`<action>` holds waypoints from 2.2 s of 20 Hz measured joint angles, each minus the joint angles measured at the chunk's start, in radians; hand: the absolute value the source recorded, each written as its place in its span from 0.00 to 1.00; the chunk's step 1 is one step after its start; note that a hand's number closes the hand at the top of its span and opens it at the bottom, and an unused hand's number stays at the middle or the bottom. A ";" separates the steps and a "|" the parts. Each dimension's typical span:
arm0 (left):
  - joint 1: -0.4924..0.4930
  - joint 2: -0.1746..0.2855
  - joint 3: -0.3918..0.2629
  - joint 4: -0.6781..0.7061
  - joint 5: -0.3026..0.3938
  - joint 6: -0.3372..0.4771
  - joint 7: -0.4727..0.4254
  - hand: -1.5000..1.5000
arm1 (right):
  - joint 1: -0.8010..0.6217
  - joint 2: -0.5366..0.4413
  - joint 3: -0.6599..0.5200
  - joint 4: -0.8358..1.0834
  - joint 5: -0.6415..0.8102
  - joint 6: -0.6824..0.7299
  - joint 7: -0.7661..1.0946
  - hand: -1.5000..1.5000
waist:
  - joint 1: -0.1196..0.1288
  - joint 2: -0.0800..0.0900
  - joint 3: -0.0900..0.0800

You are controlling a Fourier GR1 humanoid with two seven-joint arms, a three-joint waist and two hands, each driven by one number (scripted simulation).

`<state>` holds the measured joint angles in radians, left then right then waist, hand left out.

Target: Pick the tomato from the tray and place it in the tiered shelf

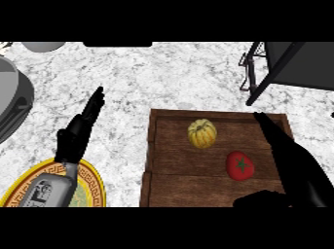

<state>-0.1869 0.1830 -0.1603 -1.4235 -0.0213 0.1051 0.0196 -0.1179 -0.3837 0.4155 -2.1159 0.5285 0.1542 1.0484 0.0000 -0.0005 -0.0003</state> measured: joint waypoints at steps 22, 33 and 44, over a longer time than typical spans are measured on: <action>0.004 -0.047 0.058 -0.021 -0.054 -0.047 0.022 0.50 | 0.069 0.121 -0.037 0.196 0.171 0.059 -0.126 0.00 | -0.001 0.000 0.000; -0.001 -0.054 0.108 -0.002 -0.067 -0.095 0.000 0.50 | 0.090 0.195 -0.065 0.238 0.223 0.101 -0.177 0.00 | -0.001 0.000 0.000; 0.011 -0.076 0.109 -0.068 -0.088 -0.101 0.055 0.50 | 0.102 0.197 -0.052 0.339 0.299 0.108 -0.294 1.00 | -0.001 -0.001 -0.001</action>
<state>-0.1759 0.1066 -0.0516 -1.4915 -0.1095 0.0039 0.0751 -0.0160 -0.1866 0.3631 -1.7773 0.8279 0.2621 0.7549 -0.0005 -0.0019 -0.0014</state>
